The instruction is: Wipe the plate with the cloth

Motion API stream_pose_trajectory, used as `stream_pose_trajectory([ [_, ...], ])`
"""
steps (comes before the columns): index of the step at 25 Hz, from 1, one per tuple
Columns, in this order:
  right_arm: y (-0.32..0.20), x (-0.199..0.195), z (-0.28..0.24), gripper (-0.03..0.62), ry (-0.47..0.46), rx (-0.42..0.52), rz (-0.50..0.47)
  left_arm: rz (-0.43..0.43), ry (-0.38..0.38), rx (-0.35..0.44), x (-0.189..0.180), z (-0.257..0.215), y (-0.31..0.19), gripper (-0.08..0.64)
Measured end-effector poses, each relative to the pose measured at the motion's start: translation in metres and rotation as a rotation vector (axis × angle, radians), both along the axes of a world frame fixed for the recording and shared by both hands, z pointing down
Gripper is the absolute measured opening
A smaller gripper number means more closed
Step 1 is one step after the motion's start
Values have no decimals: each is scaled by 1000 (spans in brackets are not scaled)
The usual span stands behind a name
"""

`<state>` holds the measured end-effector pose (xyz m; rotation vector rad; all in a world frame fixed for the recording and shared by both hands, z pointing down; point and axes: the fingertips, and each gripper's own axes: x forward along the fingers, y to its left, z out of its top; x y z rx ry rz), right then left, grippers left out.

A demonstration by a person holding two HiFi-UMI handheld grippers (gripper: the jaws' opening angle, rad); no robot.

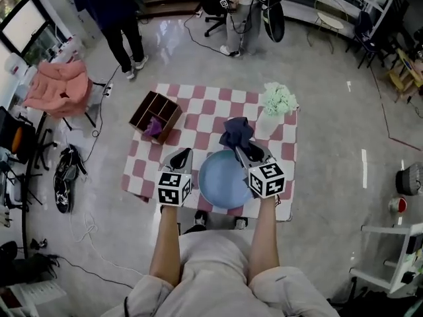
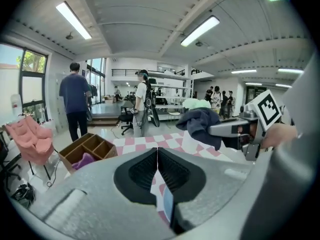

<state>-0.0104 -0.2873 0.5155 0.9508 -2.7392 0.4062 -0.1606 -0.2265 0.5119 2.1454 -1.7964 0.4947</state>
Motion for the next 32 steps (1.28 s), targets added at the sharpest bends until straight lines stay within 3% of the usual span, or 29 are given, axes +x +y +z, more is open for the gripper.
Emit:
stream_pose_trajectory([
  [4, 6, -1, 0, 95, 39, 32, 108, 41, 30, 30, -26, -13, -14, 11],
  [10, 22, 16, 15, 94, 54, -1, 278, 136, 77, -18, -39, 15, -20, 11],
  [14, 58, 36, 32, 92, 40, -76, 368, 237, 134, -67, -26, 44, -10, 12],
  [19, 105, 56, 60, 91, 105, -141, 456, 335, 211, -128, -11, 78, -1, 11],
  [23, 122, 62, 73, 91, 84, -180, 524, 409, 212, -192, 1, 105, 5, 12],
  [29, 126, 52, 82, 91, 122, -197, 480, 447, 256, -257, 21, 127, 6, 21],
  [32, 120, 41, 93, 91, 137, -202, 446, 444, 247, -275, 24, 136, -5, 83],
])
